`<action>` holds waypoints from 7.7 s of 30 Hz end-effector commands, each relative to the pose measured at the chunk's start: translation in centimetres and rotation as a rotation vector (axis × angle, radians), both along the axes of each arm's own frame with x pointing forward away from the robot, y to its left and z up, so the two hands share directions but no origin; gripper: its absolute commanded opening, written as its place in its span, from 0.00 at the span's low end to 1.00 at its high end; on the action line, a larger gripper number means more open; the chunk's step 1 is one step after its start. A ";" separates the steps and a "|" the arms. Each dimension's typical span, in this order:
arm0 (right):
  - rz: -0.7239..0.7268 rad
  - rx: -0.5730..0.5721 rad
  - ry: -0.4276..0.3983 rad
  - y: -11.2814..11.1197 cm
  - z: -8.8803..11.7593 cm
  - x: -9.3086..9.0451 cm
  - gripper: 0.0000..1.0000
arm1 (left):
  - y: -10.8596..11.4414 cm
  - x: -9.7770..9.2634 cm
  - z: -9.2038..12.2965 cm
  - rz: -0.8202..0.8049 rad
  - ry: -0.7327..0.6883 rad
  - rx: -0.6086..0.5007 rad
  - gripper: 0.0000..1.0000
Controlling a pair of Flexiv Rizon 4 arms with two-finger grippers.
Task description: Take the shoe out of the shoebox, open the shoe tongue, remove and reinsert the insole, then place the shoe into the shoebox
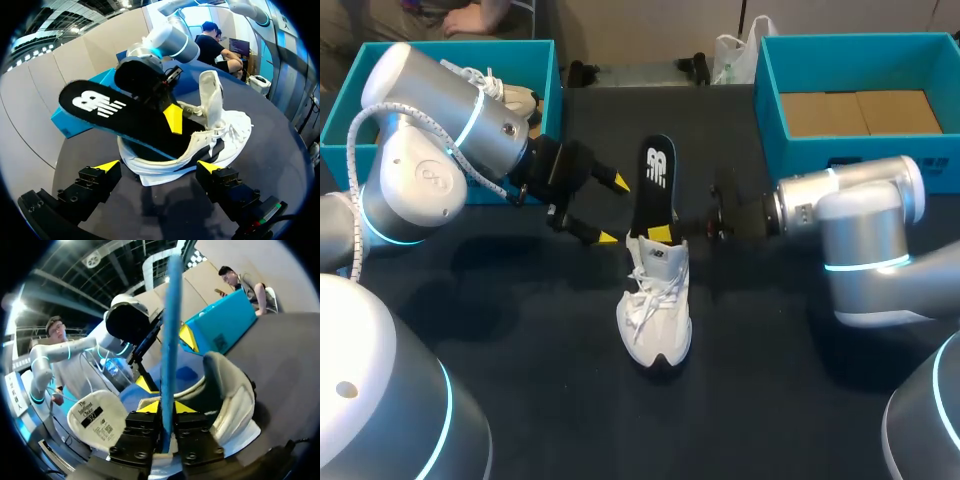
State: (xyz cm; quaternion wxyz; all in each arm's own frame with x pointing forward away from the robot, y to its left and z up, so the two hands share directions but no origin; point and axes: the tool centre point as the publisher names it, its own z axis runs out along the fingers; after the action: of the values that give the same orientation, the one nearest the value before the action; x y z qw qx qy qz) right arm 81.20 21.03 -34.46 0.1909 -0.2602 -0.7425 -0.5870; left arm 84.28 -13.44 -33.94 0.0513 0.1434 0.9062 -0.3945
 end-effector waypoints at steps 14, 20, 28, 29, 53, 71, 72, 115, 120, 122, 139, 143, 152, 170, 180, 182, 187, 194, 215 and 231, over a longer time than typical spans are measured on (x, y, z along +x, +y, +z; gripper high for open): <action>0.115 -0.024 0.094 0.1 -0.2 2.2 0.00 | 0.0 0.0 0.0 -0.001 0.000 0.003 1.00; 0.127 -0.029 0.183 0.3 -1.2 0.1 0.00 | 0.0 0.0 0.0 -0.001 0.000 0.003 1.00; 0.126 -0.019 0.250 1.3 -1.9 -2.1 0.00 | 0.0 0.0 0.0 -0.001 0.000 0.003 1.00; 0.122 -0.019 0.250 1.3 -1.9 -2.3 0.00 | 0.0 0.0 0.0 -0.001 0.000 0.003 1.00; 0.136 -0.095 0.139 0.8 0.4 1.4 0.09 | 0.0 0.0 0.0 -0.001 0.000 0.003 1.00; 0.139 -0.085 0.253 1.0 -1.2 -2.1 0.00 | 0.0 0.0 0.0 -0.001 0.000 0.003 1.00; 0.139 -0.086 0.252 1.0 -1.1 -2.1 0.00 | 0.0 0.0 0.0 -0.001 0.000 0.003 1.00; 0.178 -0.175 0.316 0.8 -0.7 -1.6 0.00 | 0.0 0.0 0.0 -0.001 0.000 0.003 1.00; 0.172 -0.182 0.285 0.8 0.1 -1.0 0.25 | 0.0 0.0 0.0 -0.001 0.000 0.003 1.00; 0.174 -0.190 0.272 0.8 0.5 -0.8 0.27 | 0.0 0.0 0.0 -0.001 0.000 0.003 1.00; 0.167 -0.243 0.248 0.2 1.9 0.5 0.32 | 0.0 0.0 0.0 -0.001 0.000 0.003 1.00; 0.123 -0.265 0.257 0.1 2.2 0.4 0.31 | 0.0 0.0 0.0 -0.001 0.000 0.003 1.00; 0.083 -0.274 0.262 -0.2 2.1 0.3 0.22 | 0.0 0.0 0.0 -0.001 0.000 0.003 1.00; 0.176 -0.241 0.250 0.4 0.5 1.7 0.00 | 0.0 0.0 0.0 -0.001 0.000 0.003 1.00; 0.198 -0.238 0.269 0.6 -0.4 1.6 0.00 | 0.0 0.0 0.0 -0.001 0.000 0.003 1.00; 0.201 -0.239 0.276 0.7 -0.8 1.4 0.00 | 0.0 0.0 0.0 -0.001 0.000 0.003 1.00; 0.203 -0.240 0.305 0.8 -1.4 0.6 0.00 | 0.0 0.0 0.0 -0.001 0.000 0.003 1.00; 0.192 -0.241 0.294 0.8 -1.1 0.5 0.17 | 0.0 0.0 0.0 -0.001 0.000 0.003 1.00; 0.184 -0.277 0.194 1.5 2.4 1.3 0.38 | 0.0 0.0 0.0 -0.001 0.000 0.003 1.00; 0.183 -0.354 0.096 0.6 6.1 4.7 0.40 | 0.0 0.0 0.0 -0.001 0.000 0.003 1.00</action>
State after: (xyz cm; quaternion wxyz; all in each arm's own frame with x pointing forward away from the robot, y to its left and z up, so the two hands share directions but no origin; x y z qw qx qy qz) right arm 86.15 22.12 -29.91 0.2372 -0.2420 -0.8342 -0.4351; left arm 84.28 -13.43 -33.94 0.0513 0.1433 0.9062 -0.3945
